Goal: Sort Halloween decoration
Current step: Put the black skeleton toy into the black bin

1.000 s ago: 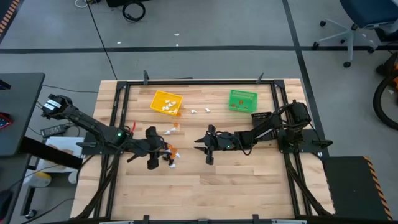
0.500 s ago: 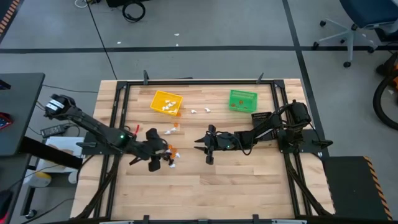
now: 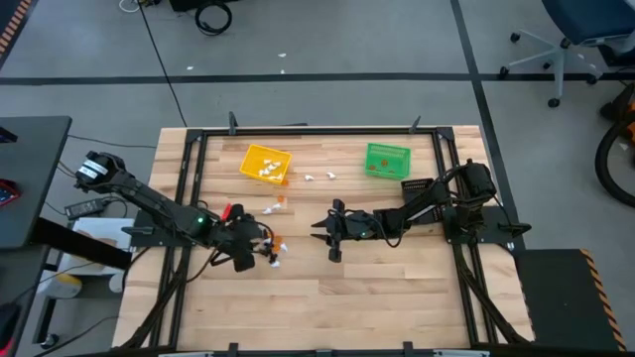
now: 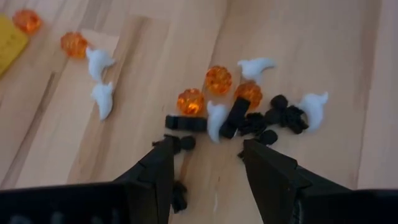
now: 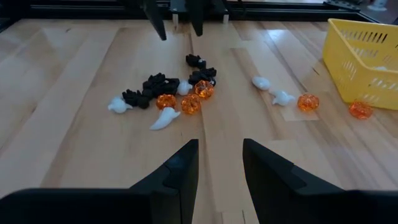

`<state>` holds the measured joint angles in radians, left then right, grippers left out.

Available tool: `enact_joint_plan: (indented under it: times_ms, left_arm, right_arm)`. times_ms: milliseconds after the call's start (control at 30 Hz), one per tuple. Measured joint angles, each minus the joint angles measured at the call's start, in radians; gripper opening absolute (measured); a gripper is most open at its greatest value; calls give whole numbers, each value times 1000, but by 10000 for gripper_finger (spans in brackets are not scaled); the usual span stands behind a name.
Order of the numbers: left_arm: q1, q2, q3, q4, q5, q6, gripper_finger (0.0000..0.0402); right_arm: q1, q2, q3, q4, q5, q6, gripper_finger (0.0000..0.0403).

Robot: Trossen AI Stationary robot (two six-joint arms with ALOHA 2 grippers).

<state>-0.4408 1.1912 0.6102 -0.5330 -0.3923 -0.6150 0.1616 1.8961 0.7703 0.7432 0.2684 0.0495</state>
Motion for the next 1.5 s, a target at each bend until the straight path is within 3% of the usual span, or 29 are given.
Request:
enact_joint_plan:
  times_ms: [367,667,900,1233,1500]
  left_arm:
    - [-18,0,-50,-25,1,-55,169]
    - [-51,0,-69,17,-85,-59,169]
    - [-22,0,-122,21,-86,-213,169]
    - [2,1,-122,24,-82,-256,169]
    - [2,110,-122,42,-47,-294,169]
  right_arm:
    - [0,0,0,-6,0,0,130]
    - [0,0,0,-6,0,0,130]
    - [0,0,0,-6,0,0,130]
    - [0,0,0,-6,0,0,130]
    - [0,0,0,-5,0,0,130]
